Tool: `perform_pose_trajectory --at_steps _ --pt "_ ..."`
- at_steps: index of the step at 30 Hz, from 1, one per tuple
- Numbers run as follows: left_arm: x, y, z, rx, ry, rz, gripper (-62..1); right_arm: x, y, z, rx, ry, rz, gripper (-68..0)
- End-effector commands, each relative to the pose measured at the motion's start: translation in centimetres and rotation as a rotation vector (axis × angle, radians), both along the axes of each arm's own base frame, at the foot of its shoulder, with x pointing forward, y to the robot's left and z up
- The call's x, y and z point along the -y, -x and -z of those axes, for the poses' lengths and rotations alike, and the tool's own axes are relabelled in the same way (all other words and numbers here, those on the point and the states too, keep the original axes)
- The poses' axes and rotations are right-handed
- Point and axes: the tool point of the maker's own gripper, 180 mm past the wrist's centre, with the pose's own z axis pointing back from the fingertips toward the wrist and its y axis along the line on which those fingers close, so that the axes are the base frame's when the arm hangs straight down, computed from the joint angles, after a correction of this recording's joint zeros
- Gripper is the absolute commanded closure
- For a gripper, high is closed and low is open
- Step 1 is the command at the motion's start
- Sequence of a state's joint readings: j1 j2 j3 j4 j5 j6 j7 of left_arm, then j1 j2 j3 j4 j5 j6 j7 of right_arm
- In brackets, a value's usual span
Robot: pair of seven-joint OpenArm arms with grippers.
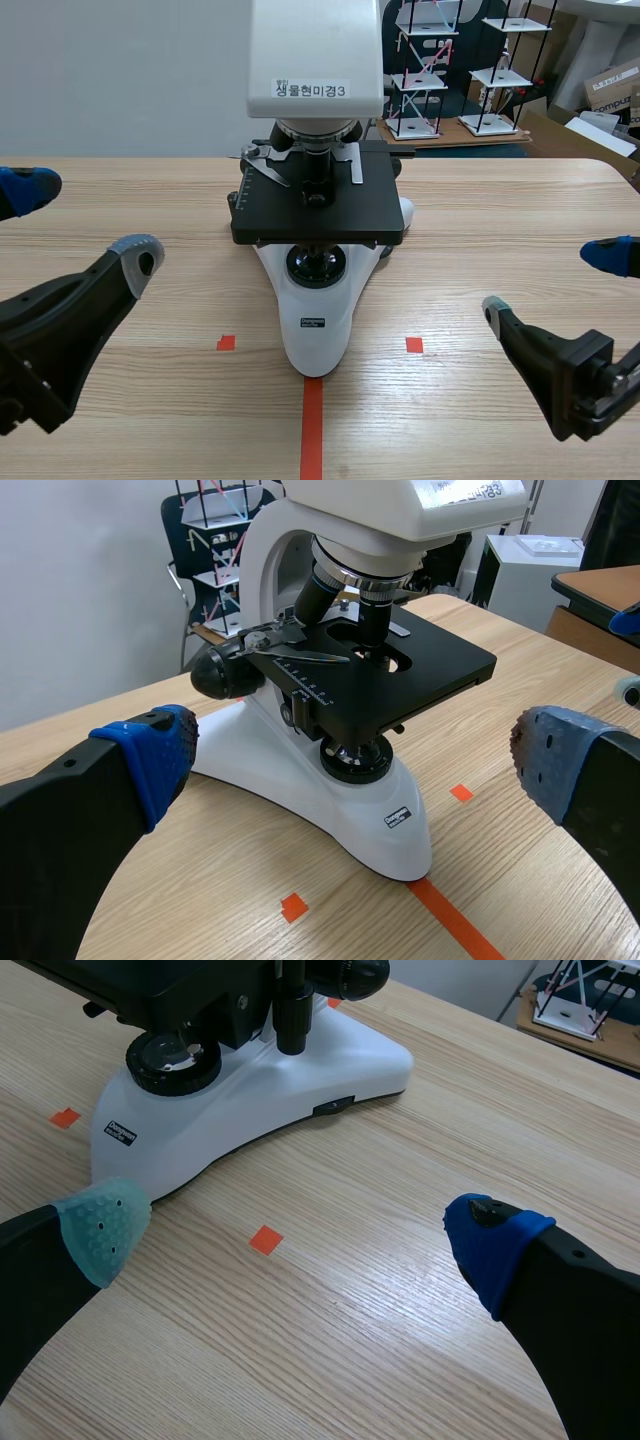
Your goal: Point at the stage clip
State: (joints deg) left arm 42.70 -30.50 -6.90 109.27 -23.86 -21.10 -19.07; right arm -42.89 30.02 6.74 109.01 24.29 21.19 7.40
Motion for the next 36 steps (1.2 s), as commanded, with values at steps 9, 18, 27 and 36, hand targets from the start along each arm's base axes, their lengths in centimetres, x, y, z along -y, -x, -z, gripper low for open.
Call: perform_pose_trajectory --at_steps 9,18,27,36 --pt "0.2 0.1 -0.8 0.02 0.018 0.005 -62.3 -0.3 -0.3 -1.0 0.03 -0.008 -0.009 -65.7" --pt "0.1 0.0 -0.8 0.021 0.017 -0.003 -62.3 -0.3 -0.3 -1.0 0.03 -0.008 -0.009 -65.7" --pt "-0.2 0.0 -0.3 0.008 0.011 -0.01 -62.3 -0.3 -0.3 -1.0 0.033 -0.01 -0.009 -65.7" --pt "-1.0 -0.1 1.1 -0.023 0.004 -0.032 -60.3 -0.3 -0.3 -1.0 0.033 -0.01 -0.009 -65.7"
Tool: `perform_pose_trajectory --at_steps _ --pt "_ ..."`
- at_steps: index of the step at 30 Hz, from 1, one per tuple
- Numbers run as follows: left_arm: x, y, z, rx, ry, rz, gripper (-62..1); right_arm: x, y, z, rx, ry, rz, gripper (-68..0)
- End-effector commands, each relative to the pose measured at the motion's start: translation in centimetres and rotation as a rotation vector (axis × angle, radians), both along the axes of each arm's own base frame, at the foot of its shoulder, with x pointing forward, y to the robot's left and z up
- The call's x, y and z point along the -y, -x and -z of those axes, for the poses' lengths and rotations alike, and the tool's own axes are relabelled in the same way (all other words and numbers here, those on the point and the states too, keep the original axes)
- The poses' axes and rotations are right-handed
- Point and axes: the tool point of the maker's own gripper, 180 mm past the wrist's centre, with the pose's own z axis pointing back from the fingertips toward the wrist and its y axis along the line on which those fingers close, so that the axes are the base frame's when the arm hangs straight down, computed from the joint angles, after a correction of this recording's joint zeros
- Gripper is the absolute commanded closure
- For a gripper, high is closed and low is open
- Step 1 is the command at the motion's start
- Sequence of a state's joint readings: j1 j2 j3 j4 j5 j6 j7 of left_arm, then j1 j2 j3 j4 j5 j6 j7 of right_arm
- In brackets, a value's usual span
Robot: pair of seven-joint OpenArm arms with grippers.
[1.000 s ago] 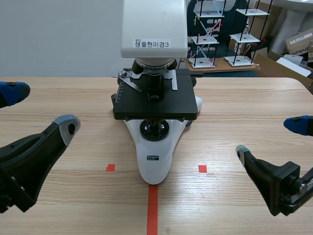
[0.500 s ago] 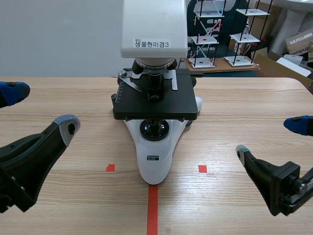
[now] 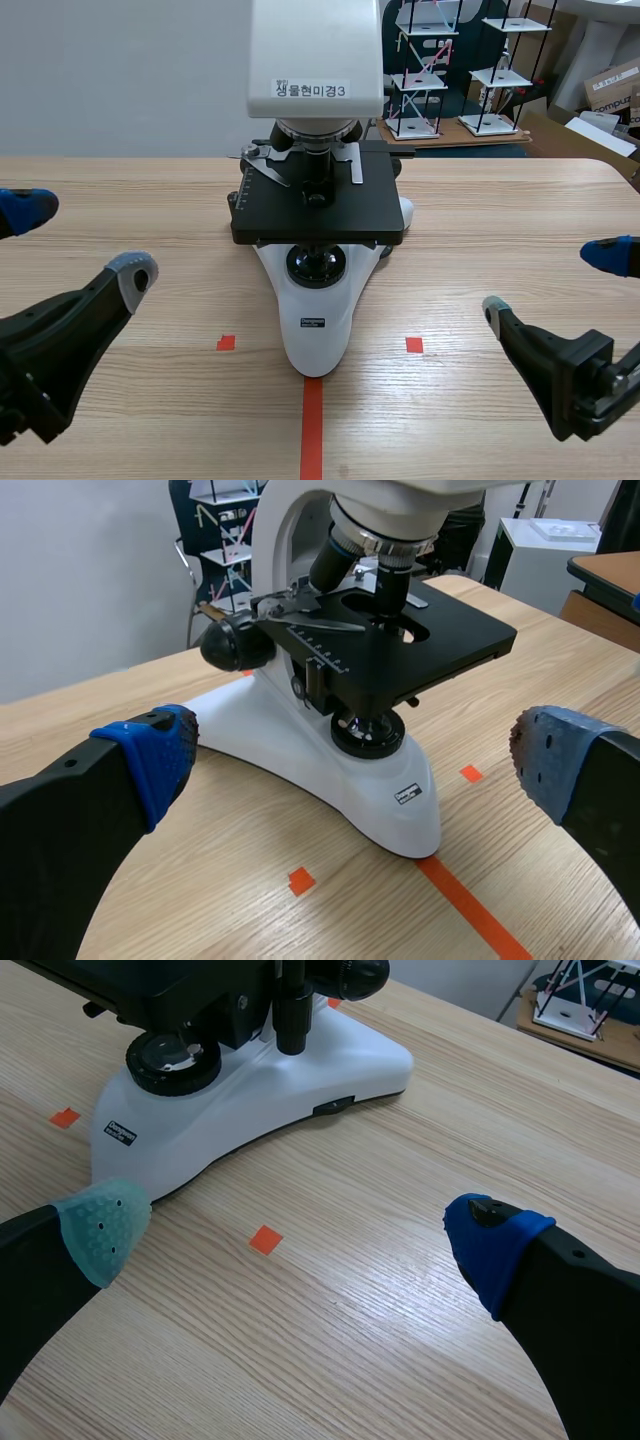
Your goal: Point at the stage clip
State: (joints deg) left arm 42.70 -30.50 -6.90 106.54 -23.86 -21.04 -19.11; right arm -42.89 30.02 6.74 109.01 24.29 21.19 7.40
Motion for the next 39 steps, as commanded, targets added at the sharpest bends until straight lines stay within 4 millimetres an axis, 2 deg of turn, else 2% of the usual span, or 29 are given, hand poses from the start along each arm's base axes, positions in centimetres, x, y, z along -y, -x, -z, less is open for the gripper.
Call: perform_pose_trajectory --at_steps 1,5,6,15,26,31,39 --pt "-0.2 0.0 -0.4 0.018 0.02 -0.012 -51.7 -0.3 -0.3 -1.0 0.033 -0.01 -0.009 -65.7" --pt "-0.4 -0.5 -0.2 0.045 -0.018 -0.008 -9.0 -0.3 -0.3 -1.0 0.033 -0.009 -0.01 -65.7" --pt "-0.4 -0.8 -0.1 0.063 -0.054 -0.001 -1.8 -0.3 -0.3 -1.0 0.033 -0.009 -0.01 -65.7" --pt "-1.0 -5.3 -2.0 0.203 -0.211 0.004 -1.7 -0.3 -0.3 -1.0 0.033 -0.001 -0.012 -65.7" --pt "1.9 -7.9 -1.9 0.23 -0.376 0.097 -1.7 -0.3 -0.1 -0.6 0.036 0.052 -0.03 -65.7" --pt "3.0 -9.0 -0.9 0.219 -0.425 0.147 -1.7 -0.3 -0.1 -0.6 0.036 0.052 -0.03 -65.7" --pt "3.1 -10.9 0.7 0.188 -0.444 0.172 -1.7 -0.3 -0.1 -0.6 0.036 0.052 -0.03 -65.7"
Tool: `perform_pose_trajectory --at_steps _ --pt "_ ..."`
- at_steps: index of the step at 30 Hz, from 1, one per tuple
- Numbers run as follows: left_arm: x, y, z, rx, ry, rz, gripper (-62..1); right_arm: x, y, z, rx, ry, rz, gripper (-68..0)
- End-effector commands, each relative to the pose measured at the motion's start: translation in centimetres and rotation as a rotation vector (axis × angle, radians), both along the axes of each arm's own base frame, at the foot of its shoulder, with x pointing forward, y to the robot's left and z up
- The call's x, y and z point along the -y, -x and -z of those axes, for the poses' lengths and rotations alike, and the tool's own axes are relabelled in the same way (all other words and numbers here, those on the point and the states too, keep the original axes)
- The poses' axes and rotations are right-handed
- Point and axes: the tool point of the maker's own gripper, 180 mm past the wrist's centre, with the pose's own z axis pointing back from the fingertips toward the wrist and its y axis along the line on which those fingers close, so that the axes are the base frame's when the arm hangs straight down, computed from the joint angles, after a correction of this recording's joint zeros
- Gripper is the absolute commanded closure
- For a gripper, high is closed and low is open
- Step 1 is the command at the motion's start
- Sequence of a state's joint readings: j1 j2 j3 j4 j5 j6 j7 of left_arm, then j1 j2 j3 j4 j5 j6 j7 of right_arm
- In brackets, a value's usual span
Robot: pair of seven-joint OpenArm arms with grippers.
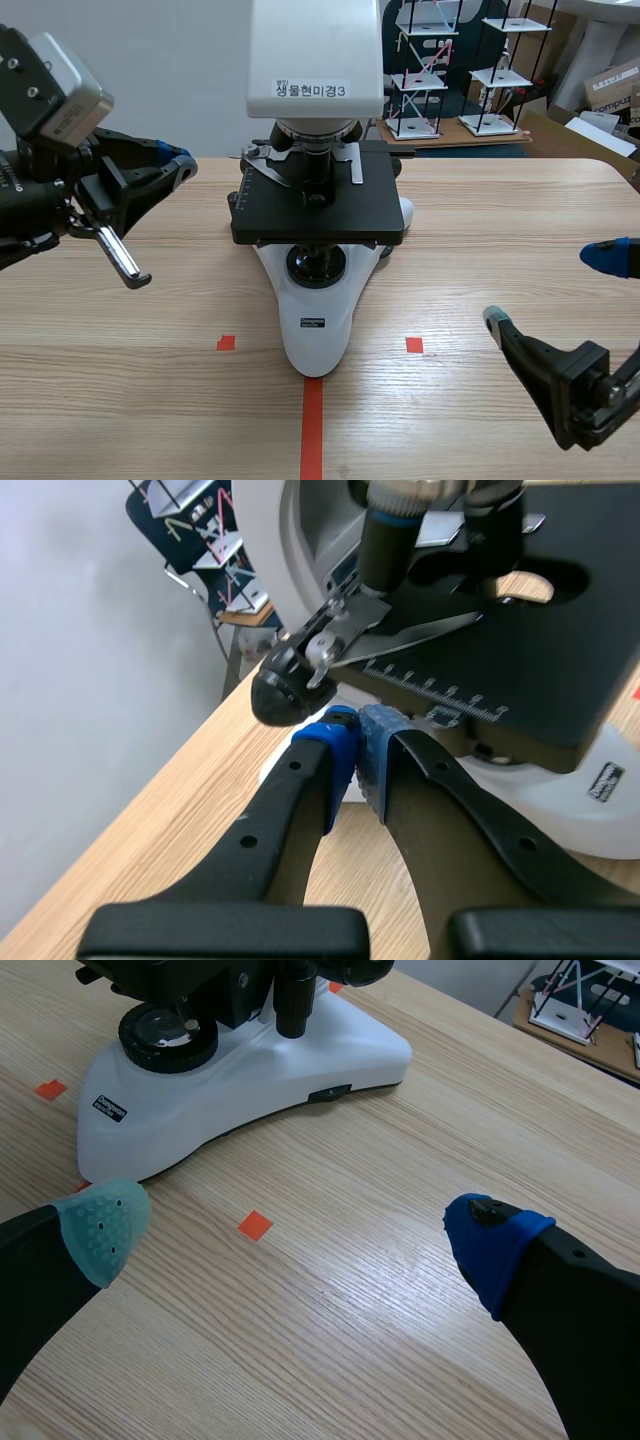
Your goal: Point at the stage clip
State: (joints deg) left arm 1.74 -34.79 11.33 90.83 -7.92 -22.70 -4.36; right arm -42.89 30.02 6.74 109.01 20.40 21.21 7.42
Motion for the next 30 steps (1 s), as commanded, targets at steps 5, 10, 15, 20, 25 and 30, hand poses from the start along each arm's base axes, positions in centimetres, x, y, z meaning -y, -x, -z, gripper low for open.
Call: perform_pose_trajectory --at_steps 5,10,15,20,25,30 --pt "1.2 -0.4 -0.9 0.021 0.005 0.051 -1.7 -0.3 -0.3 -1.0 0.032 -0.012 -0.009 -65.7" --pt "1.8 -0.8 -1.2 0.039 -0.01 0.071 -1.7 -0.3 -0.3 -1.1 0.033 -0.013 -0.009 -65.7" --pt "2.0 -0.8 -1.5 0.045 -0.008 0.077 -1.7 -0.3 -0.3 -1.1 0.033 -0.013 -0.009 -65.7" --pt "2.0 -0.8 -1.5 0.045 -0.008 0.077 -1.7 -0.3 -0.3 -1.1 0.033 -0.013 -0.009 -65.7" --pt "2.0 -0.8 -1.5 0.045 -0.008 0.077 -1.7 -0.3 -0.3 -1.1 0.033 -0.013 -0.009 -65.7" --pt "2.0 -0.8 -1.5 0.045 -0.008 0.077 -1.7 -0.3 -0.3 -1.0 0.032 -0.013 -0.009 -65.7"
